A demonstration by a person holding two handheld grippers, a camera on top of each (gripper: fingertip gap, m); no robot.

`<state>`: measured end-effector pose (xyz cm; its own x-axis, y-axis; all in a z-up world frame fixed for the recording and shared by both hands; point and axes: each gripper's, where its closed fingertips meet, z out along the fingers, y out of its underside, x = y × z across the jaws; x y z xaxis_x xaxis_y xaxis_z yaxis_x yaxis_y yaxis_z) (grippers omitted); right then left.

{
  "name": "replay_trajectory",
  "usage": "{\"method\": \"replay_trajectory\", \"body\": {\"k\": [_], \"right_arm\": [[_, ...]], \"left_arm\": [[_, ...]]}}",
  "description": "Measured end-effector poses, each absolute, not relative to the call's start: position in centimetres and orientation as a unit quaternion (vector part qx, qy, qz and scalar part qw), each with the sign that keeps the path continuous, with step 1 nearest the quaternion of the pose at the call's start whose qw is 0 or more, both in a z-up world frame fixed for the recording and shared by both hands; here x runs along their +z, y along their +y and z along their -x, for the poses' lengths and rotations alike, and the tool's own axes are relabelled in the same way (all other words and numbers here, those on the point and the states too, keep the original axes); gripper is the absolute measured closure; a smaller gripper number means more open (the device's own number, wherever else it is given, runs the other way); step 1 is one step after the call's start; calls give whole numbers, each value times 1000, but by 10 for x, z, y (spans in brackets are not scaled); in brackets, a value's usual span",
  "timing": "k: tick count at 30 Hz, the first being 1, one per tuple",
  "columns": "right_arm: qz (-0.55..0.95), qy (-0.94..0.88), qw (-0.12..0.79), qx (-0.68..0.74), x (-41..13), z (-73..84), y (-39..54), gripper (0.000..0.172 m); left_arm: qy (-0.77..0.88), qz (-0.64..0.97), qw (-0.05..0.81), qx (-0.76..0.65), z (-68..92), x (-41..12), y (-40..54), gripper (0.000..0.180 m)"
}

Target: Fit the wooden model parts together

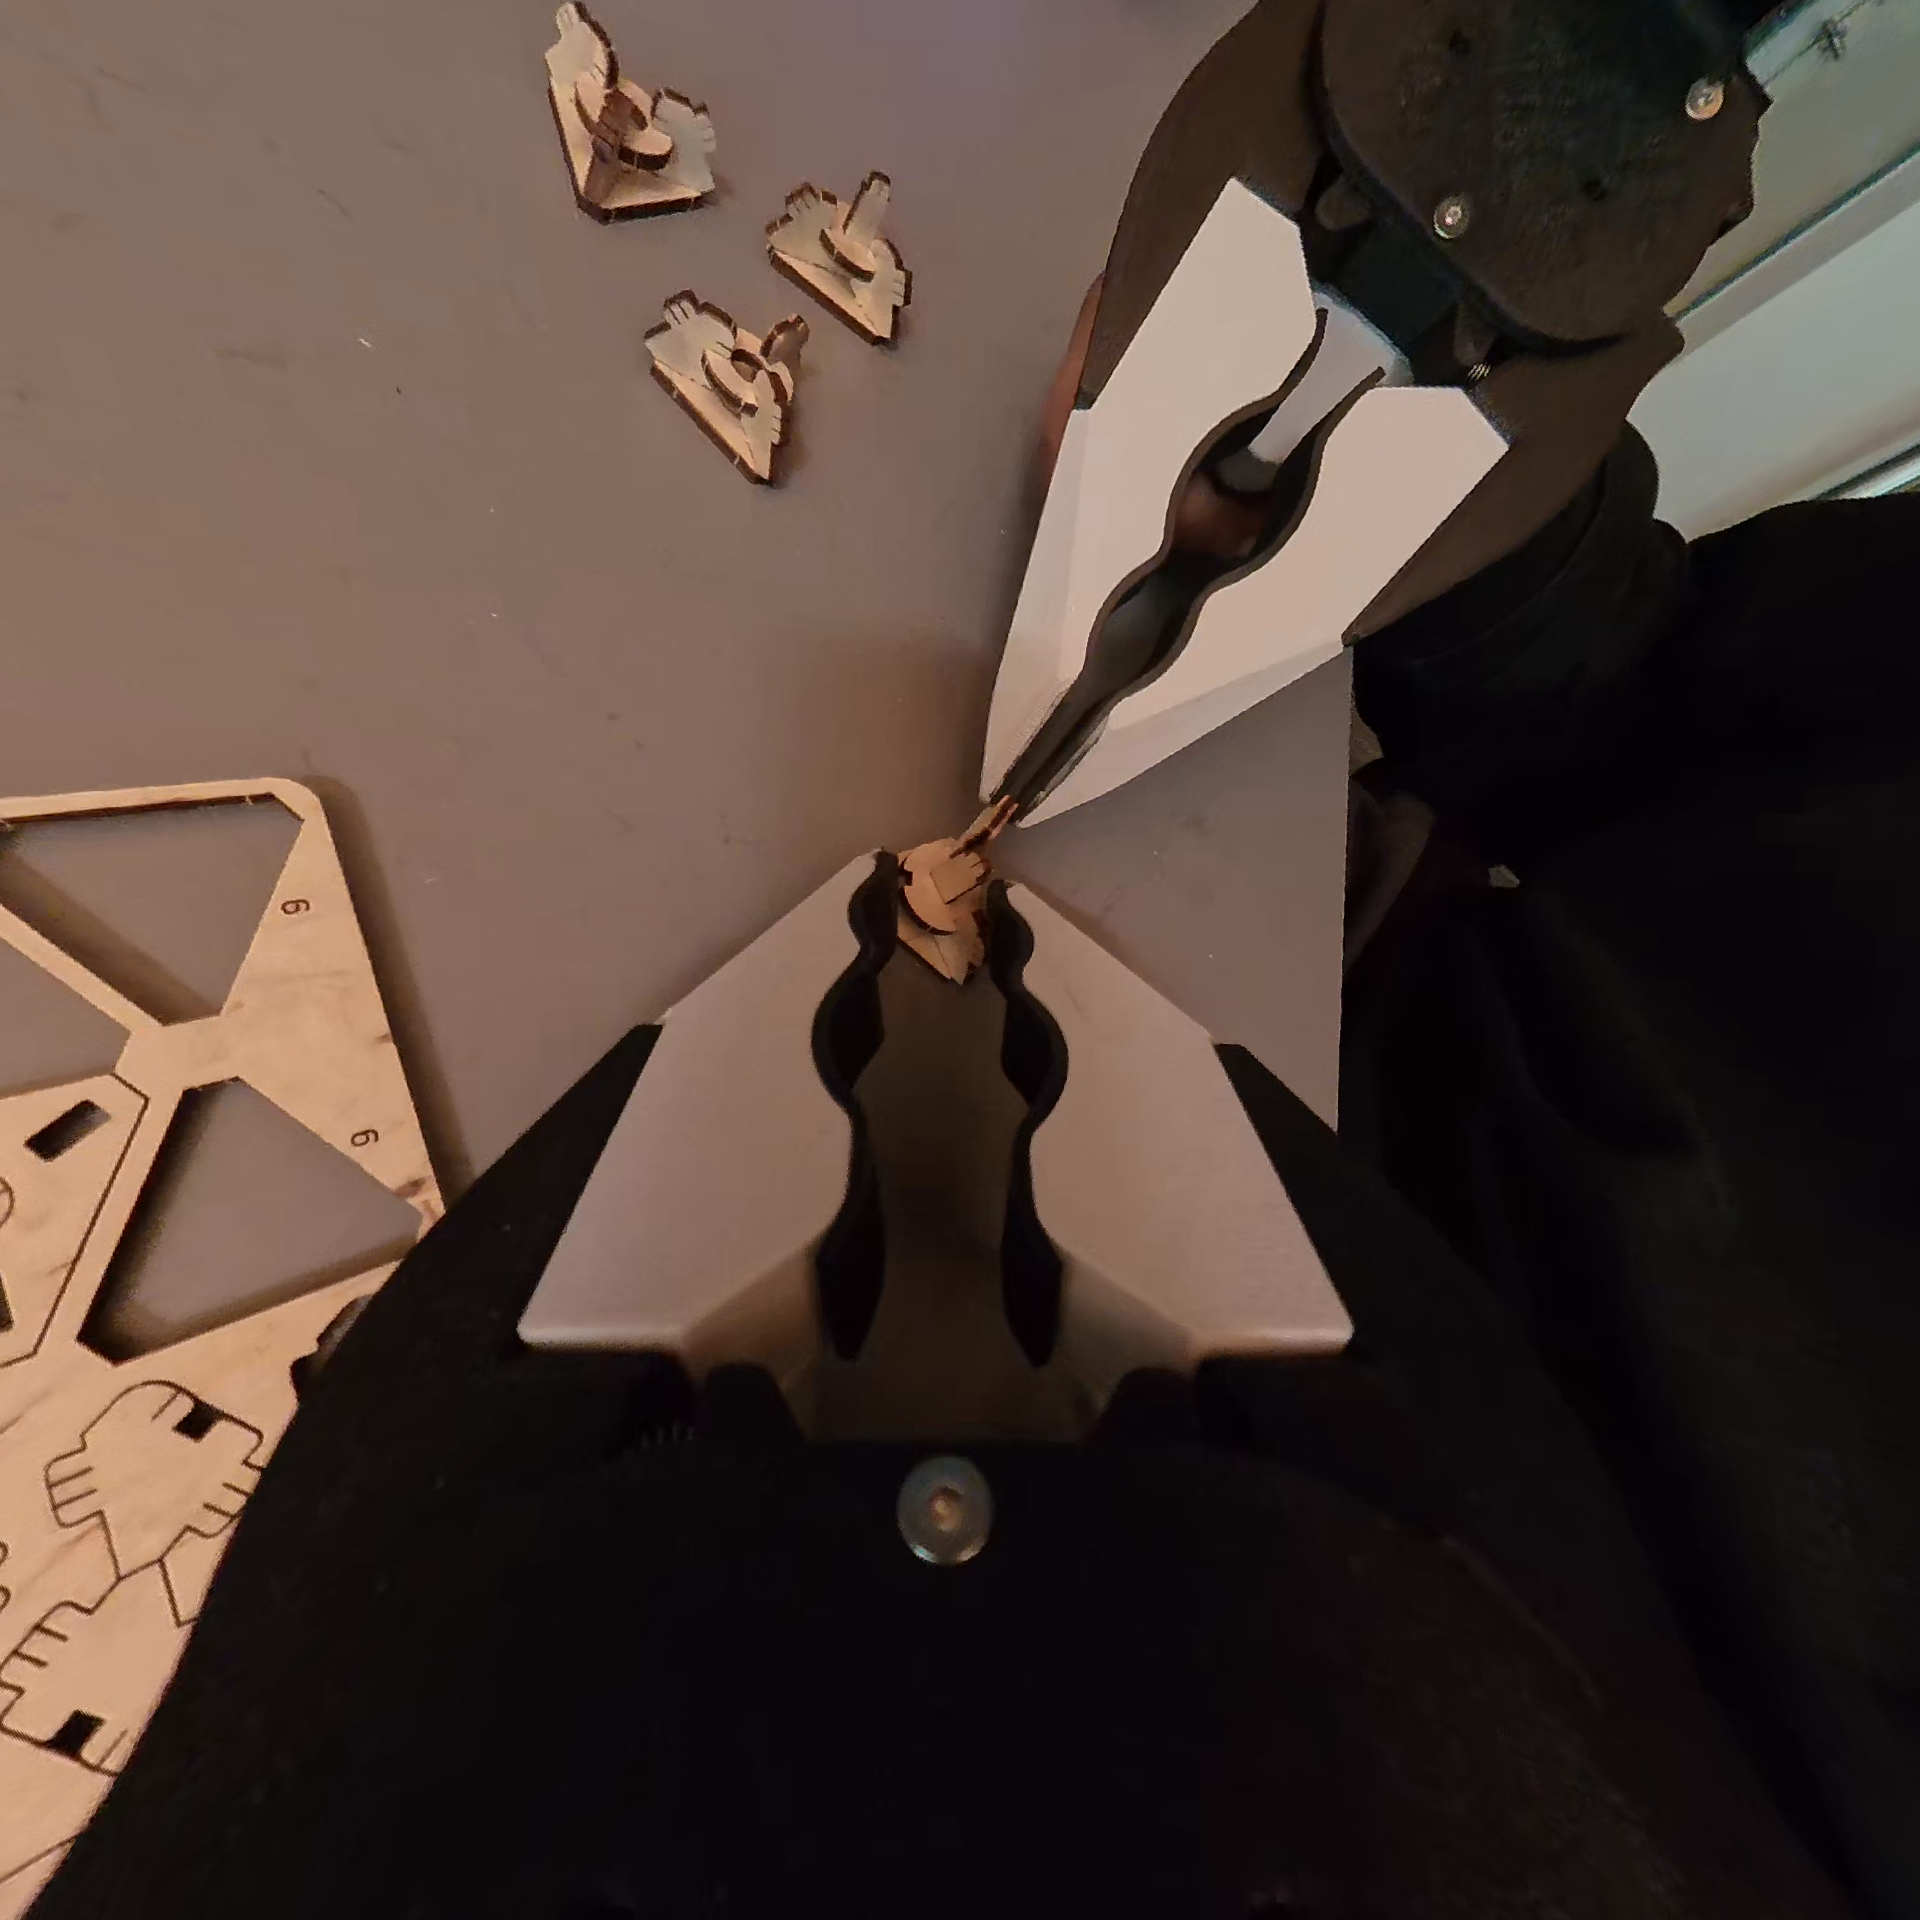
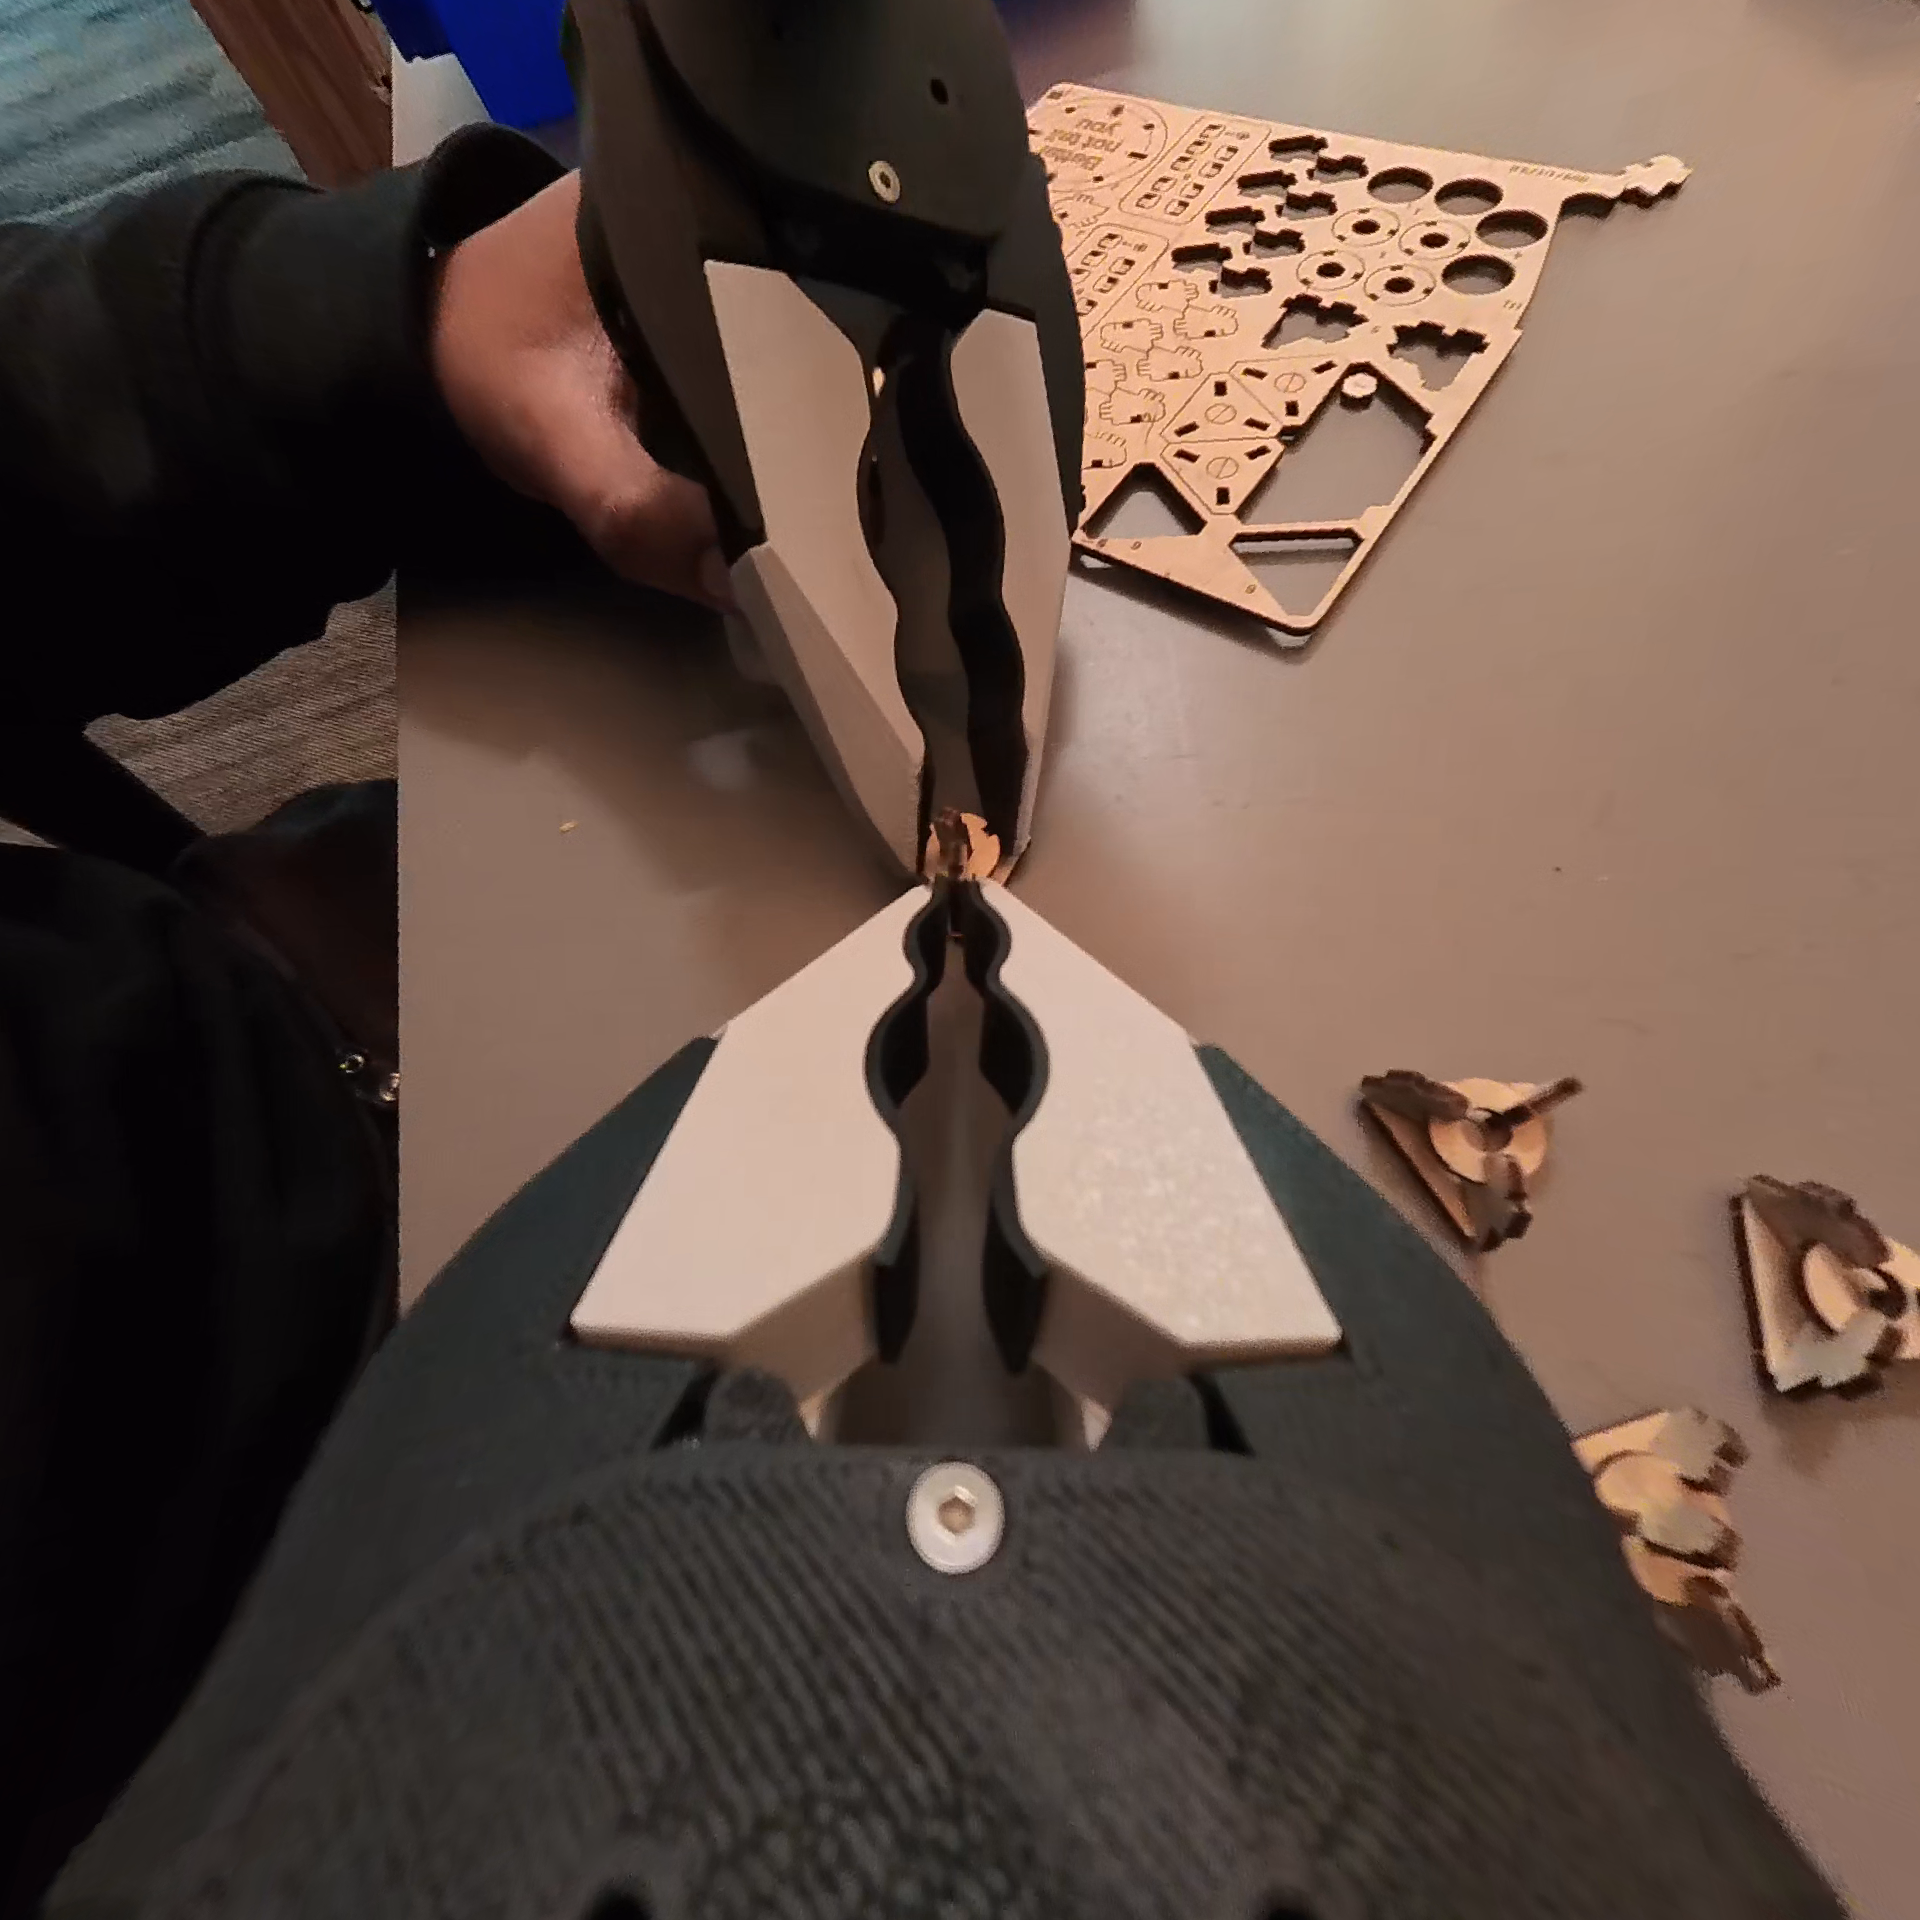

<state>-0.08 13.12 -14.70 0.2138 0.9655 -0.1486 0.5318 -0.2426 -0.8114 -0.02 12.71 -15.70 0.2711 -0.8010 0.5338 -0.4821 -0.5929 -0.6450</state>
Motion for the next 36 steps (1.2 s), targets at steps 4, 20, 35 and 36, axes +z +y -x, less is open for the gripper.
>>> {"method": "replay_trajectory", "body": {"k": [4,20,35,36], "right_arm": [[717,-522,310,343,-149,-1,130,170],[719,-522,302,346,-150,-2,129,170],[716,-534,296,338,-153,-4,127,171],[716,-535,297,337,-153,-4,128,171]], "left_arm": [[412,777,180,-442,0,-157,127,165],[410,777,179,-443,0,-157,127,164],[407,777,178,-445,1,-157,128,165],[408,777,179,-445,1,-157,128,165]]}}
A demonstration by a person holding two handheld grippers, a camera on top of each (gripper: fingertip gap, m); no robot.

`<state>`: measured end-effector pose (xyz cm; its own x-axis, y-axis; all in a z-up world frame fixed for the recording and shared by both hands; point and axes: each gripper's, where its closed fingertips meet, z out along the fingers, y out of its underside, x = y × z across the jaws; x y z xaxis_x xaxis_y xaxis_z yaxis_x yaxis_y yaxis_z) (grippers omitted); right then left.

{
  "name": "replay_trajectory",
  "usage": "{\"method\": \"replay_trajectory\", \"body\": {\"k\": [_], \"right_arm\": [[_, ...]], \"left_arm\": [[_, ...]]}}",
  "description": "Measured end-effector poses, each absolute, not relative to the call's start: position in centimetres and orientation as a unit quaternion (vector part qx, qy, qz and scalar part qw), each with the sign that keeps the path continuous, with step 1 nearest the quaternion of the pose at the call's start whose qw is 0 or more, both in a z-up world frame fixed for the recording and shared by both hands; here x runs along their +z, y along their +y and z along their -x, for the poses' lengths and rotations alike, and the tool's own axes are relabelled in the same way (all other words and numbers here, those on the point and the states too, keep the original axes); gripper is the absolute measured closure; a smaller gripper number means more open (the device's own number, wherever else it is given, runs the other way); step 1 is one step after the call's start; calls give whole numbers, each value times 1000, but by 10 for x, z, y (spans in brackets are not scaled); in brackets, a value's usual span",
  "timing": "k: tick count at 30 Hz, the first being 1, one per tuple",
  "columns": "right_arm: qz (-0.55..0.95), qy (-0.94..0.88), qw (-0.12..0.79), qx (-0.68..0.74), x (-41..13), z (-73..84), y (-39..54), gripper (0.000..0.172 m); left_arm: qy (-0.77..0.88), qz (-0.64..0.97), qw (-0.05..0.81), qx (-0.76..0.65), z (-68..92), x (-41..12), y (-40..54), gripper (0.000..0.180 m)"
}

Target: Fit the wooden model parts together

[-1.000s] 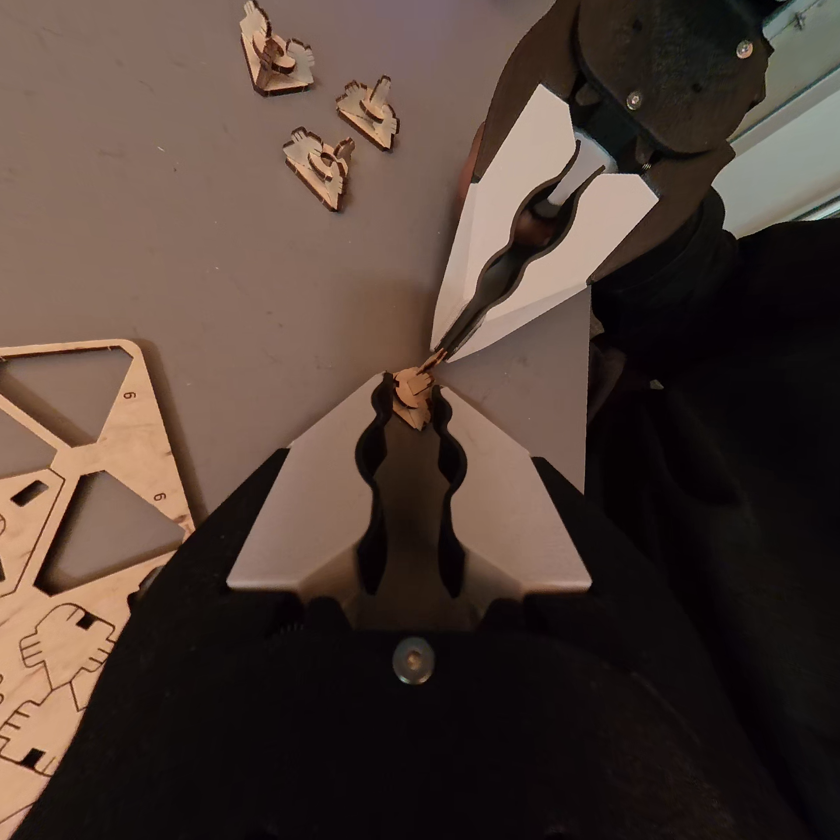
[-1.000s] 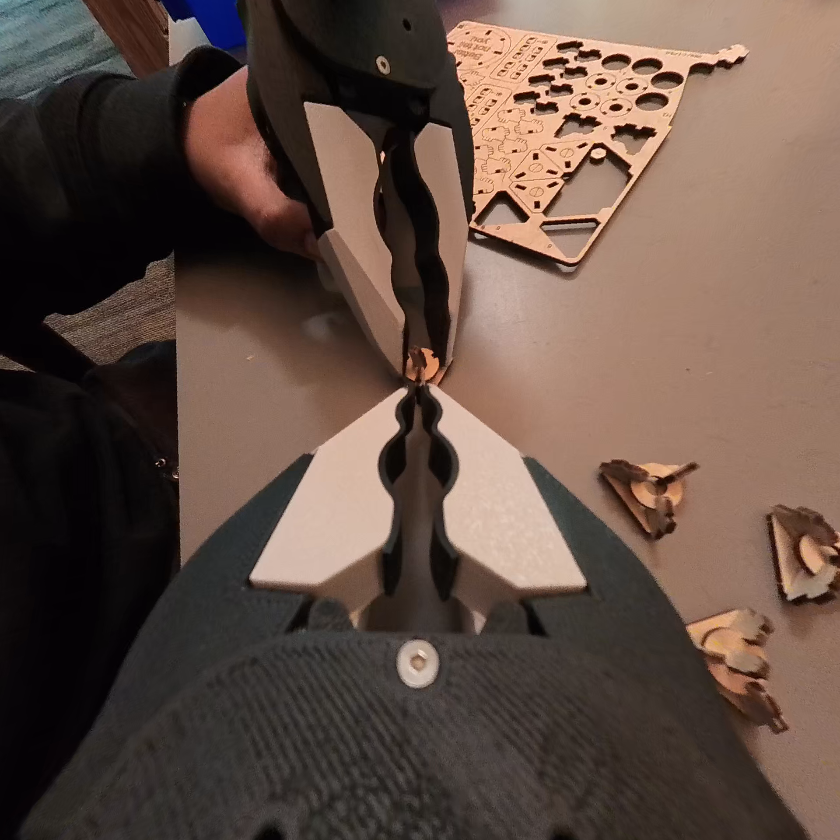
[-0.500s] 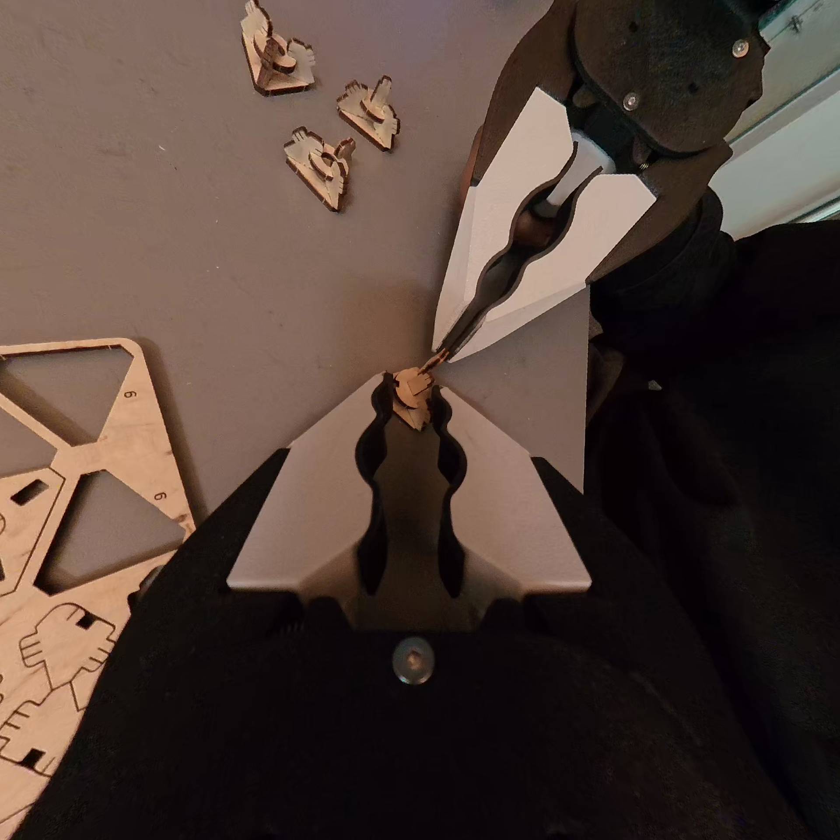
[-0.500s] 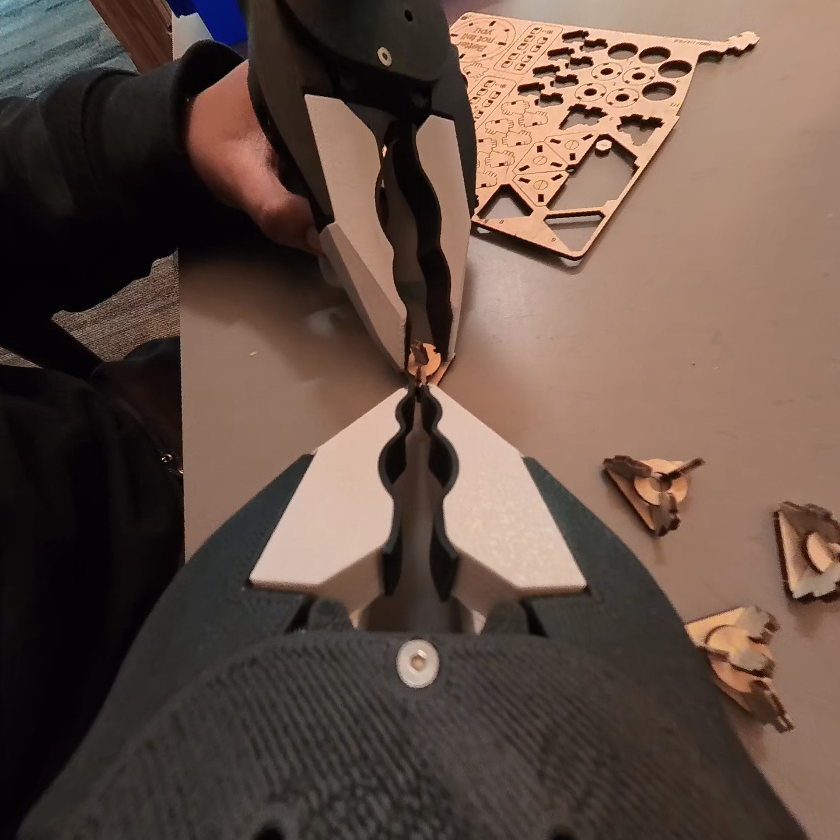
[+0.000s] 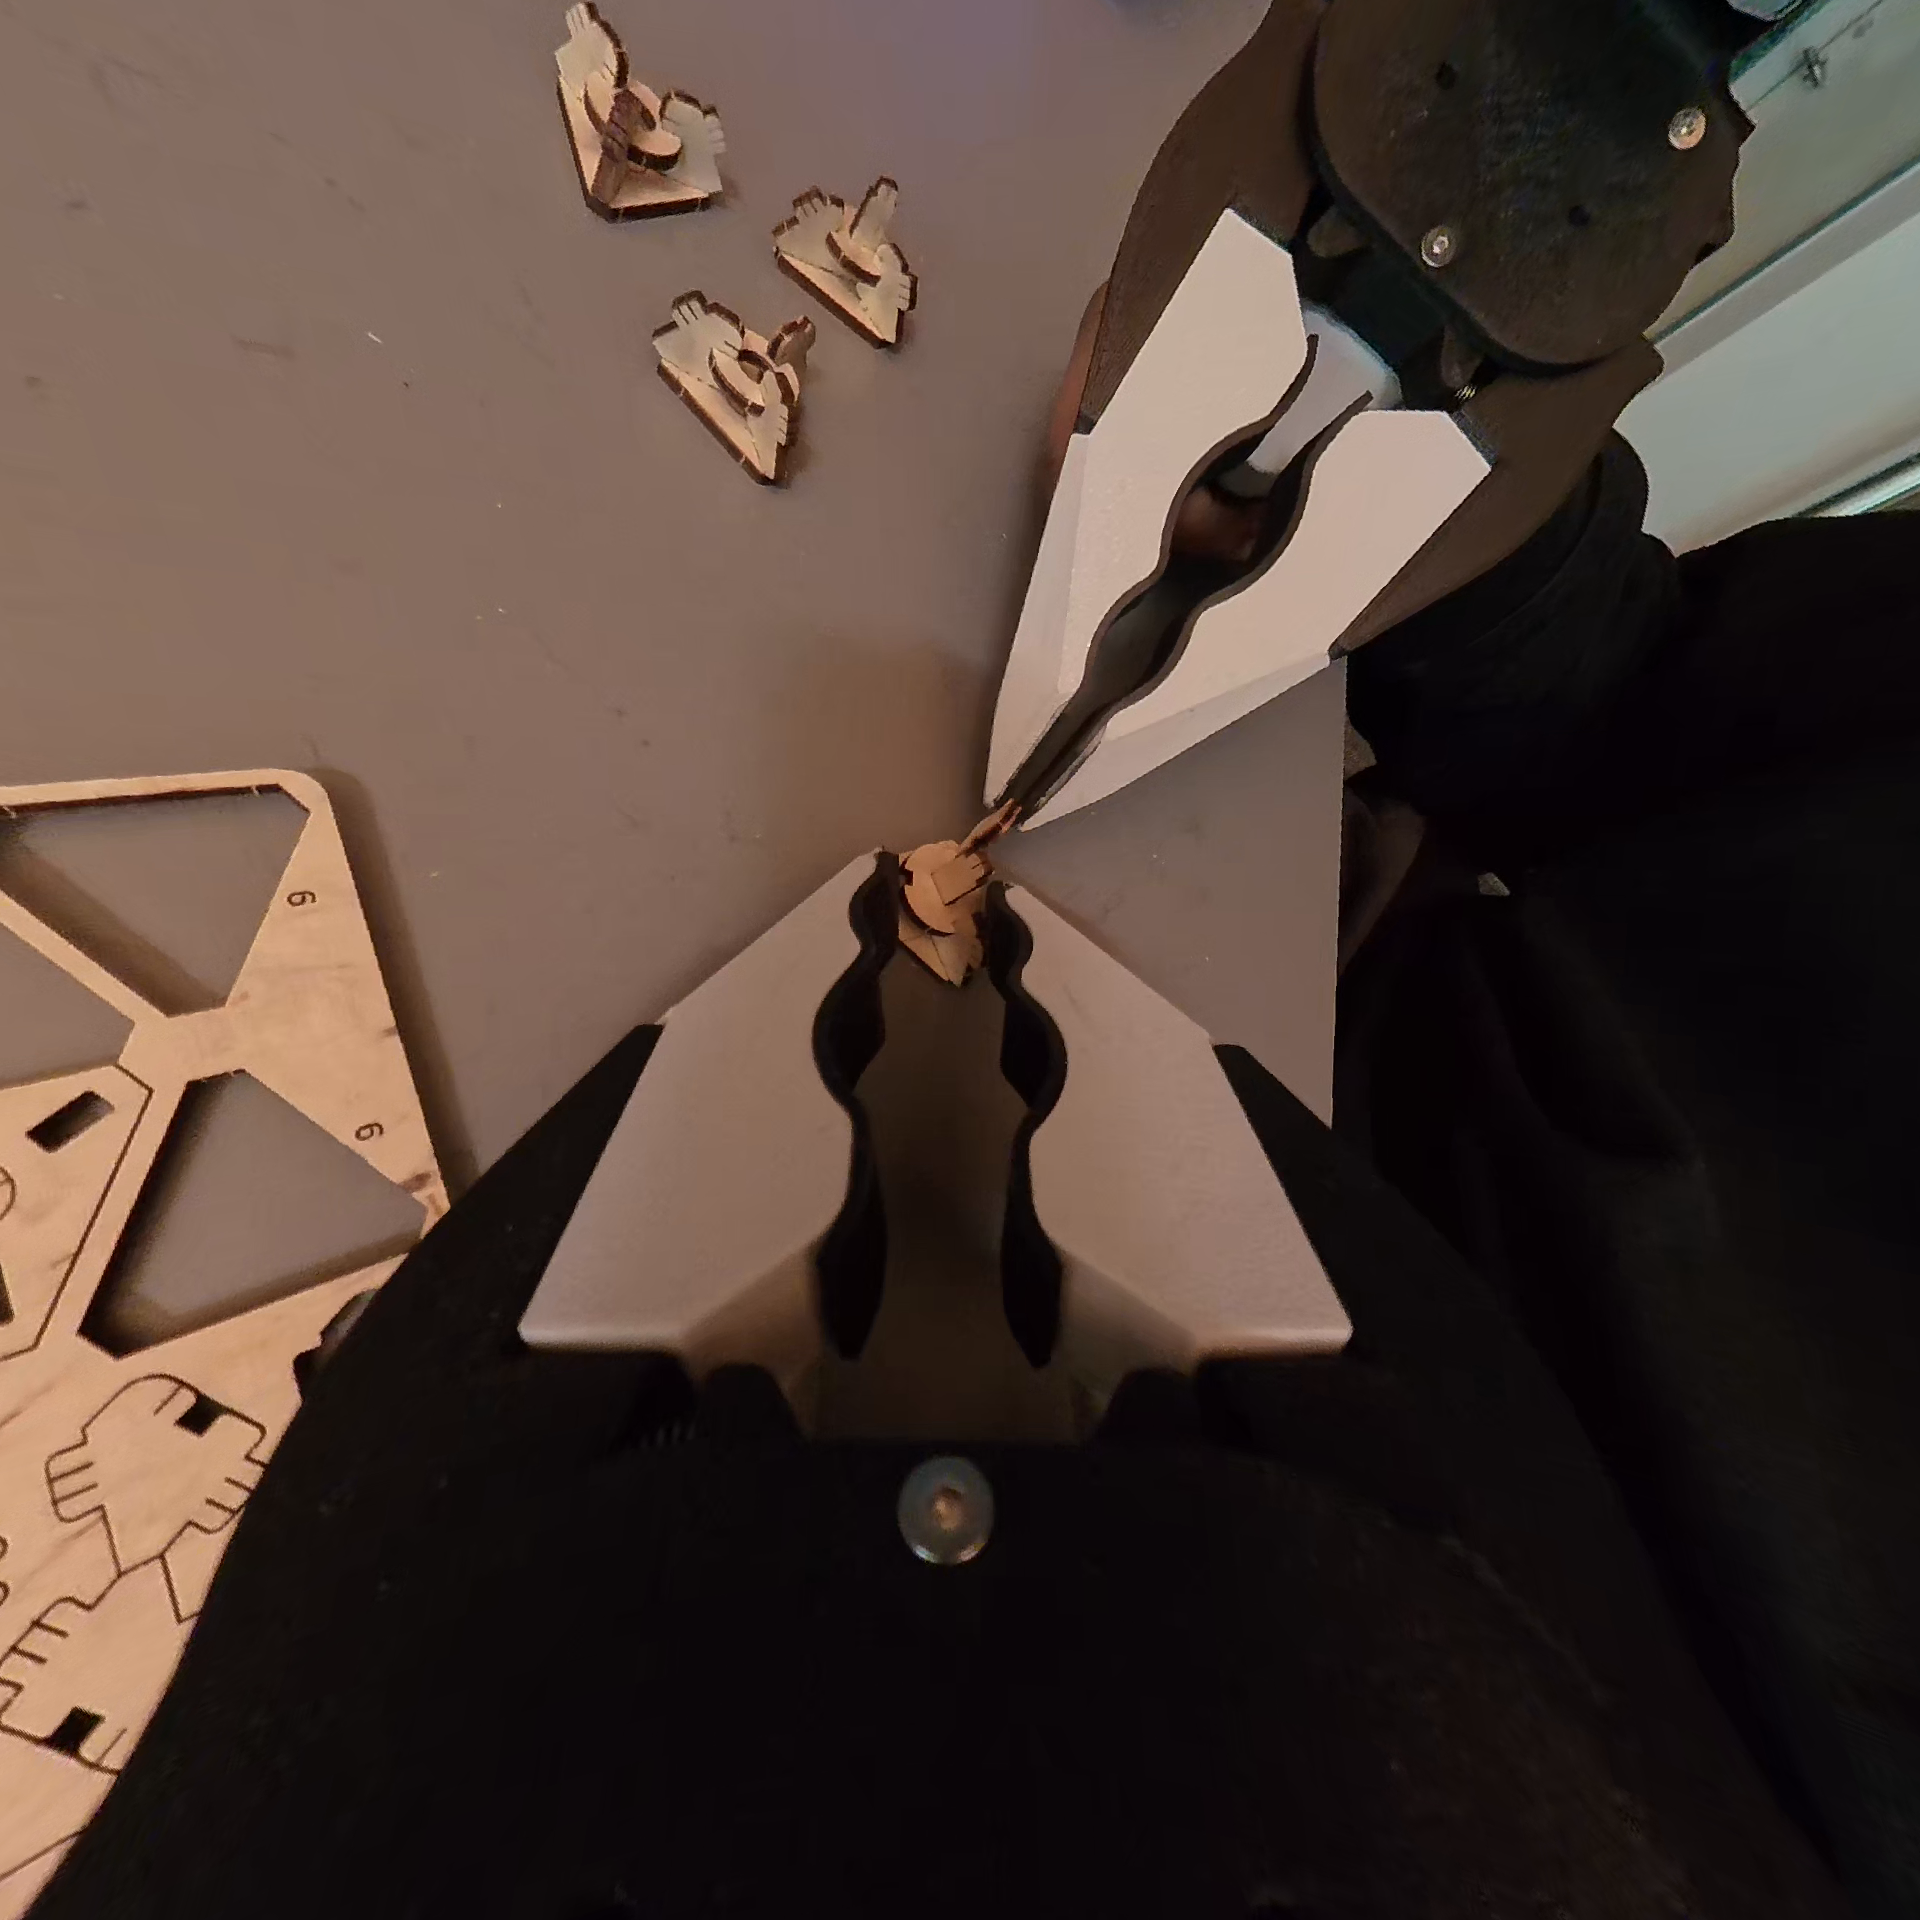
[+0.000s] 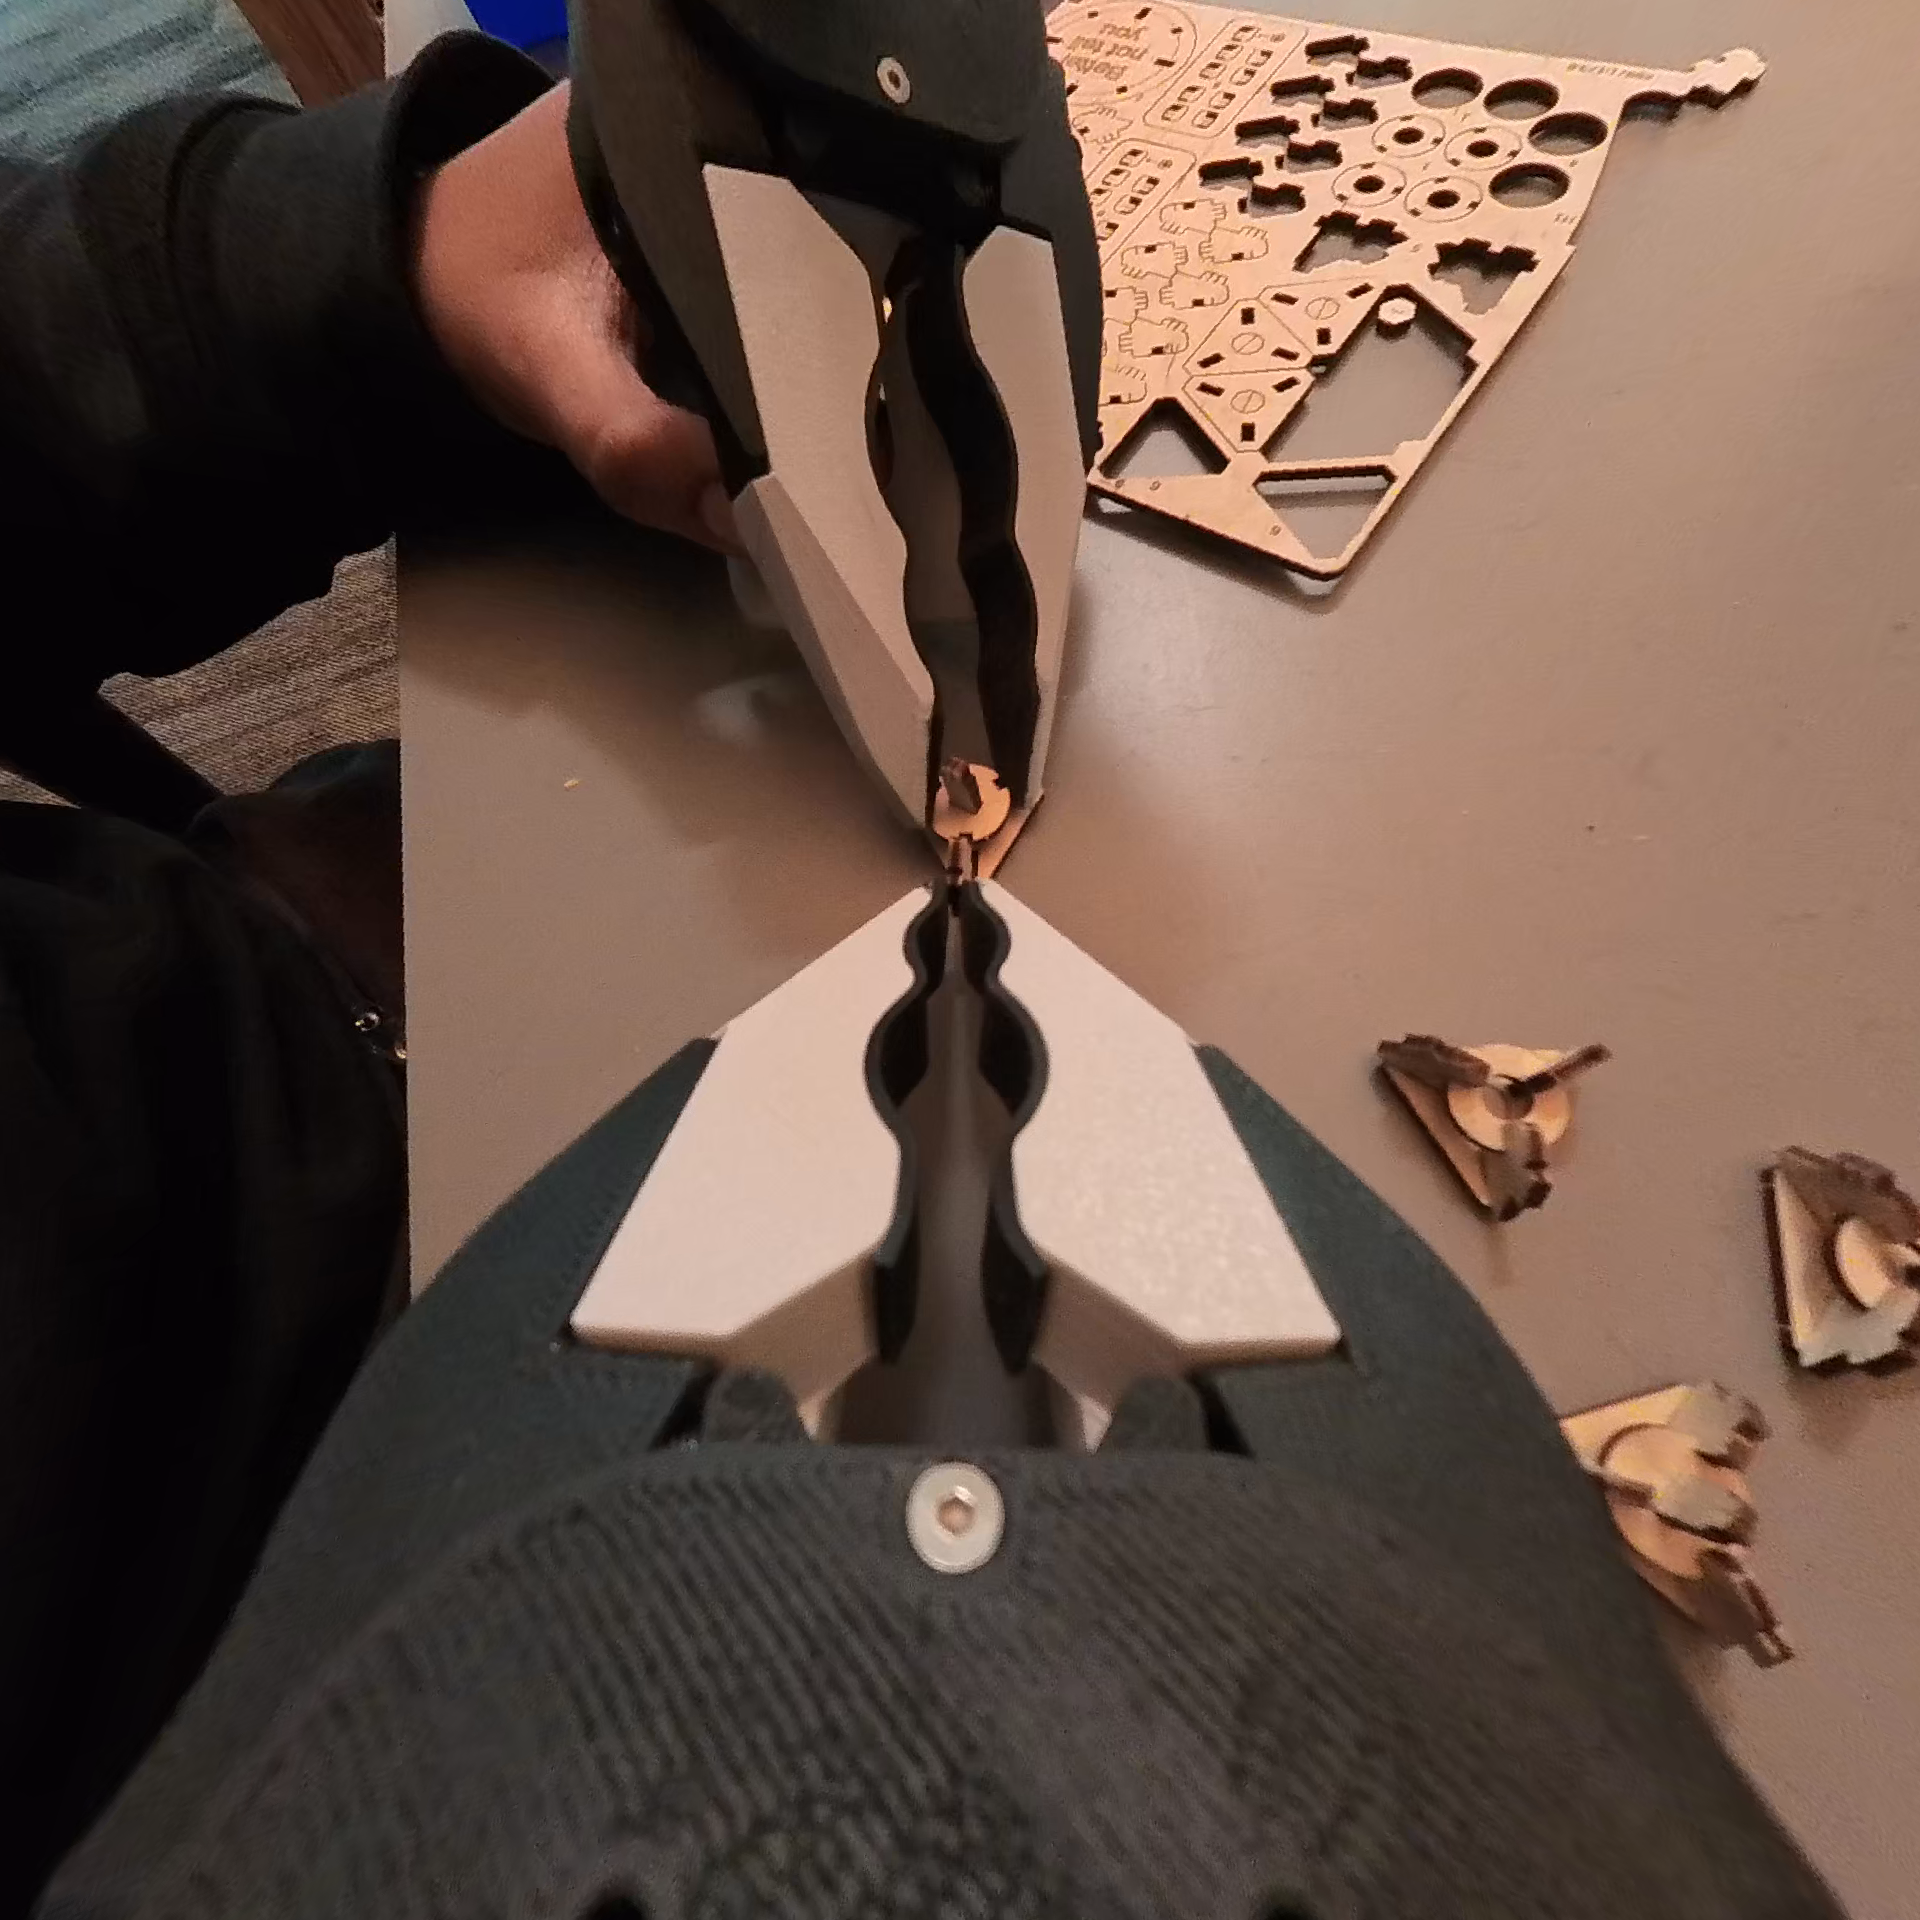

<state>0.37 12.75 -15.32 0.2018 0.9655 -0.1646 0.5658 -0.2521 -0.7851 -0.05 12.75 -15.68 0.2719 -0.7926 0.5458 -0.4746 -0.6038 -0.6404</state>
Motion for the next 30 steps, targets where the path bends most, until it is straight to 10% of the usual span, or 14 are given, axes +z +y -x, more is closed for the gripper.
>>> {"method": "replay_trajectory", "body": {"k": [30], "right_arm": [[718,-553,307,290,-149,-3,133,171]], "left_arm": [[420,771,176,-446,-2,-157,123,164]]}}
